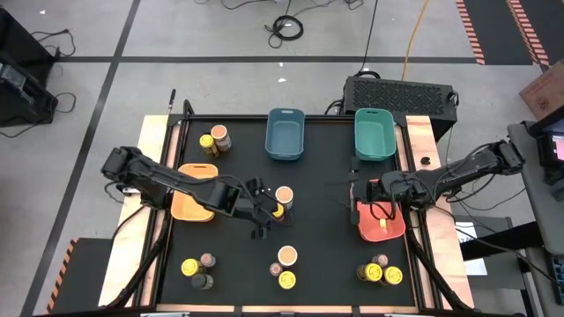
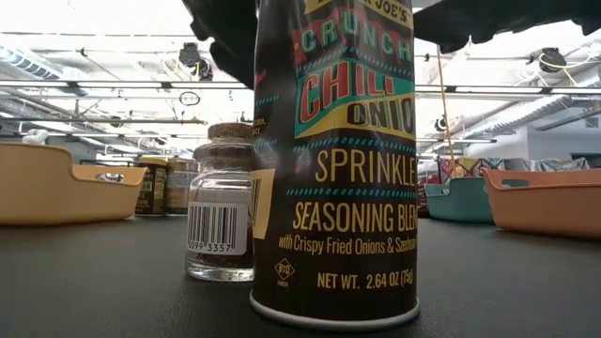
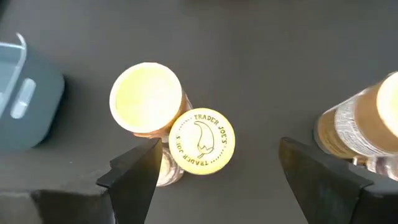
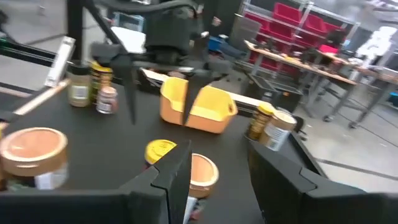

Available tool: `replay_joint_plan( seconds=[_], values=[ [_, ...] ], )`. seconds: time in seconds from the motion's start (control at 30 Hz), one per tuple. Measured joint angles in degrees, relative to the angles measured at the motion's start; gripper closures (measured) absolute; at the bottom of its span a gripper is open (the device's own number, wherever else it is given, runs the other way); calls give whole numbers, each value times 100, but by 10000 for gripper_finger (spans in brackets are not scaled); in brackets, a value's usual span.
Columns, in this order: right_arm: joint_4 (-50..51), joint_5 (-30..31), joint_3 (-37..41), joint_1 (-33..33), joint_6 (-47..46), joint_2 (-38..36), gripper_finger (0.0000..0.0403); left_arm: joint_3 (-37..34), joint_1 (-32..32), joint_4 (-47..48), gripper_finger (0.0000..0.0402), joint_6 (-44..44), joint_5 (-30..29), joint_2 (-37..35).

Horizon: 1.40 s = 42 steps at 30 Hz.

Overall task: Sort spices by type
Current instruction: Put the yellow seasoning can into the yellow bin

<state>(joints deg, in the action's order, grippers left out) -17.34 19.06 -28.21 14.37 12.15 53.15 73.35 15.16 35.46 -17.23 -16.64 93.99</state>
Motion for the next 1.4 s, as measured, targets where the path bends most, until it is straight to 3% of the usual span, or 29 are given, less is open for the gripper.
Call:
replay_joint_plan(
  seconds=[0.57, 1.2, 1.4],
  values=[
    [77, 51, -2, -2, 691, 0, 253, -6, -267, -193, 77, -778, 155, 435],
    [-49, 53, -4, -2, 710, 0, 253, -67, -282, -345, 77, -798, 149, 805],
    [-50, 53, -4, -2, 710, 1, 253, -67, -282, -343, 110, -801, 149, 805]
  ],
)
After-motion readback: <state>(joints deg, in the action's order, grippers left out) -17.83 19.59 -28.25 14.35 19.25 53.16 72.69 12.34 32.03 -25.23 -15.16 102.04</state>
